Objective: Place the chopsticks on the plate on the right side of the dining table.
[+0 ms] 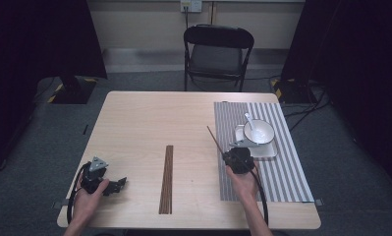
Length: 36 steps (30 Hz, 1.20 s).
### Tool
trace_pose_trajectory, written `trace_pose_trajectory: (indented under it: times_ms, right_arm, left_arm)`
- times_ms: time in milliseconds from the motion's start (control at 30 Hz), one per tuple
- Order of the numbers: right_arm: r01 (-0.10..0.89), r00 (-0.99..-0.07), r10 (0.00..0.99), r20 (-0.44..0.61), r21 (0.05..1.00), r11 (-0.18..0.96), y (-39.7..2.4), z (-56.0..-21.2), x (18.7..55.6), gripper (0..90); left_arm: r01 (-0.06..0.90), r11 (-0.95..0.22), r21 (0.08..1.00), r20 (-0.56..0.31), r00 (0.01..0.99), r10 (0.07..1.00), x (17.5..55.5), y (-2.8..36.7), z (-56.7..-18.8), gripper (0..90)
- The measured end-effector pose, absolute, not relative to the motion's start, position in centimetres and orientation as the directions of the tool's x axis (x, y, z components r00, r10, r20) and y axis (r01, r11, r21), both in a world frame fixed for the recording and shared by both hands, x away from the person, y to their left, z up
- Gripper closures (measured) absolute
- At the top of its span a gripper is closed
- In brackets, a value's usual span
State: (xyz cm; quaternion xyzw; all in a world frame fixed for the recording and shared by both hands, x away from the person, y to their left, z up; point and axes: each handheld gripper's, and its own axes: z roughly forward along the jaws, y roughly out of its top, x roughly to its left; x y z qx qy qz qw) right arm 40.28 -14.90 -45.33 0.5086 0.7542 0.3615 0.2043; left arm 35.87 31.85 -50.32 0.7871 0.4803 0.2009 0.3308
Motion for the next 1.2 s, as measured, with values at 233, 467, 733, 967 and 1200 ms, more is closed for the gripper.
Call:
trace_pose_trajectory:
  times_ms: [233,467,733,967,1200]
  right_arm:
    - [0.631,-0.373,0.926,0.053,0.747,0.212,-16.2,-45.2,41.0,85.4]
    - [0.641,-0.334,0.942,0.031,0.740,0.203,-17.8,-45.3,42.0,85.4]
    - [0.662,-0.286,0.958,0.020,0.727,0.183,-19.6,-46.1,43.3,85.4]
    - [0.670,-0.268,0.963,0.013,0.721,0.176,-20.1,-46.8,43.6,85.4]
    - [0.666,-0.253,0.967,0.018,0.728,0.161,-20.5,-47.1,43.6,85.2]
  left_arm:
    - [0.624,-0.318,0.714,-0.004,0.458,0.889,35.9,31.8,-50.3,0.0]
    - [0.624,-0.319,0.714,-0.003,0.458,0.889,35.9,31.8,-50.3,0.0]
    - [0.624,-0.319,0.714,-0.003,0.458,0.889,35.9,31.8,-50.3,0.0]
    - [0.624,-0.319,0.714,-0.004,0.458,0.889,35.9,31.8,-50.3,0.0]
    - [0.624,-0.319,0.714,-0.003,0.458,0.889,35.9,31.8,-50.3,0.0]
